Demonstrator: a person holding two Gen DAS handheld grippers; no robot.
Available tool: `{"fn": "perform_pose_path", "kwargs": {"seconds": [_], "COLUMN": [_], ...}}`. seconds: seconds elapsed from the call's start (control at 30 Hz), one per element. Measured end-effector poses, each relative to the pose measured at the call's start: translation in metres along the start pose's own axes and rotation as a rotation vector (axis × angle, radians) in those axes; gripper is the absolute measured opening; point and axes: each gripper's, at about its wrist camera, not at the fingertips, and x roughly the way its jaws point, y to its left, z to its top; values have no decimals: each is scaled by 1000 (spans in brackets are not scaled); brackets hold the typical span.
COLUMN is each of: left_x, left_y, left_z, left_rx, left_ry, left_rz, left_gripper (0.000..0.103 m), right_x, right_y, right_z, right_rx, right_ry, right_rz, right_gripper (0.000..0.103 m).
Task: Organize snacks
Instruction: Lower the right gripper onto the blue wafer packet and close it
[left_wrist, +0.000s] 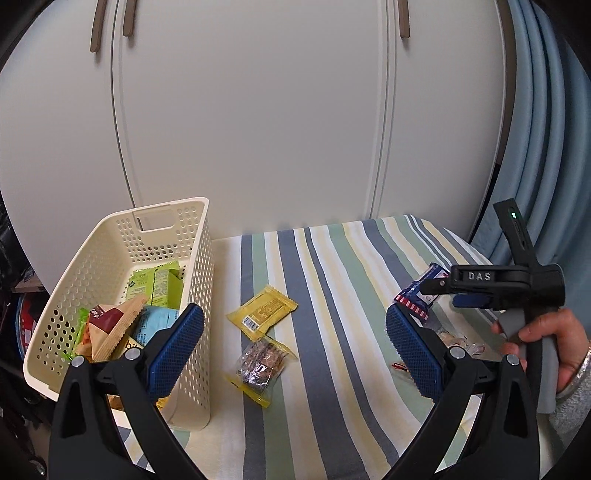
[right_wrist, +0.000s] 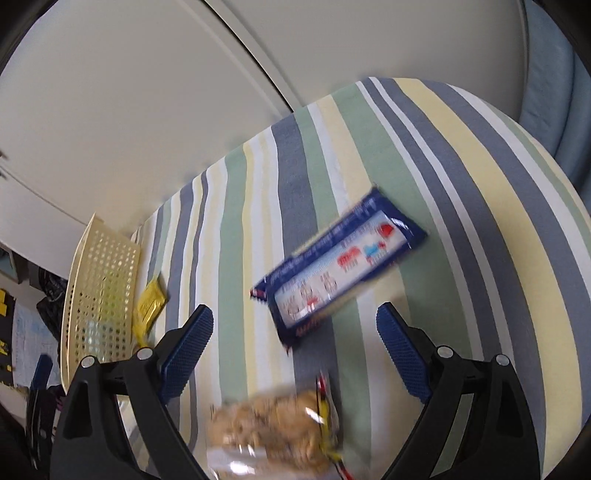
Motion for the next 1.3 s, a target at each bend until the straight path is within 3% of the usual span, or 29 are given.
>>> {"fn": "perform_pose_path", "kwargs": {"seconds": [0.3,0.47,0.67,0.87,1.0,1.13,1.3], "left_x": [7,13,17,24,35,49,77], "left_y": [8,10,3,-4,-10,-25,-55], "left_z": [-2,-3,-5,-8,-9,-8,-10], "left_rx": [-16,-12,10,20,2,-8,49], "left_ry": [19,28,36,64,109,185,307], "left_rz": [7,11,12,-25,-111,-263,-398], "left_gripper": [100,100,100,100,100,100,100], "right_x": [44,61,50,25,3,-4,-16], "right_y": [45,65,55,15,-6,-13,-28], "right_z": [24,26,22,15,12,9,5], "right_rx": [-201,-302,-291,-246,-207,-219,-199], "right_ry": [0,15,11,-4,-23,-25,-24], "right_rz": [-212,-331,-286,-243,-210,-224,-200], "right_gripper": [89,65,48,46,46,46,46]}}
